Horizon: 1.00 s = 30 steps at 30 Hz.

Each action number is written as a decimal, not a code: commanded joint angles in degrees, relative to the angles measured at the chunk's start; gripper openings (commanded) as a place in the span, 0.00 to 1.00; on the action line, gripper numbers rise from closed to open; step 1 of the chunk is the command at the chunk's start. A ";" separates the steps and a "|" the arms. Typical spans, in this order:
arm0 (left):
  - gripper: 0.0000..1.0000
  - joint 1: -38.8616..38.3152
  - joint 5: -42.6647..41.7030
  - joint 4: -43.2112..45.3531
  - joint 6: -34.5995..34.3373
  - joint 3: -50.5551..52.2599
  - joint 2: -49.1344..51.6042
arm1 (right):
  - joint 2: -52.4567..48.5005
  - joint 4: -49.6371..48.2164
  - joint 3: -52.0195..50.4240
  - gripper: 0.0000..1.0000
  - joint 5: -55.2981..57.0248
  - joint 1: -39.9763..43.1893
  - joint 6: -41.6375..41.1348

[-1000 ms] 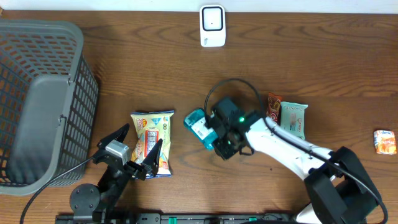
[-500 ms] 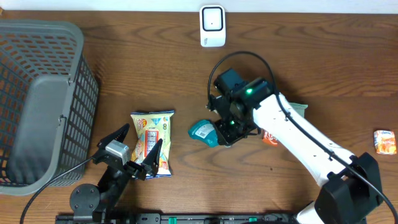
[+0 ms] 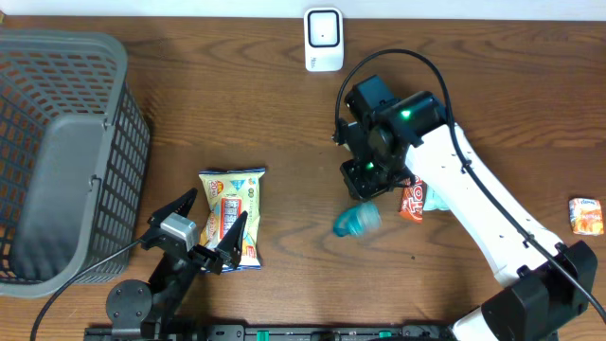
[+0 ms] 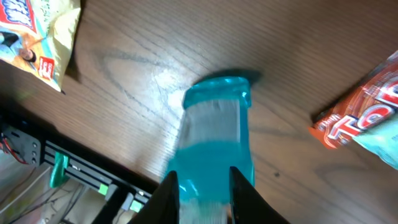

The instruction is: Scan the item barcode

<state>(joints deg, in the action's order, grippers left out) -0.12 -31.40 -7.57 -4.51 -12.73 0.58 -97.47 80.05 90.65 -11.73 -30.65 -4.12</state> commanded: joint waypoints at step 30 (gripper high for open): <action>0.98 -0.22 -0.57 0.07 -0.33 -0.11 -0.35 | 0.17 -7.76 -34.18 0.92 10.40 -8.15 -45.57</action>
<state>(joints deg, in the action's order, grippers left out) -0.12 -31.40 -7.57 -4.54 -12.73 0.62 -97.45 74.76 60.53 -2.33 -38.13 -41.50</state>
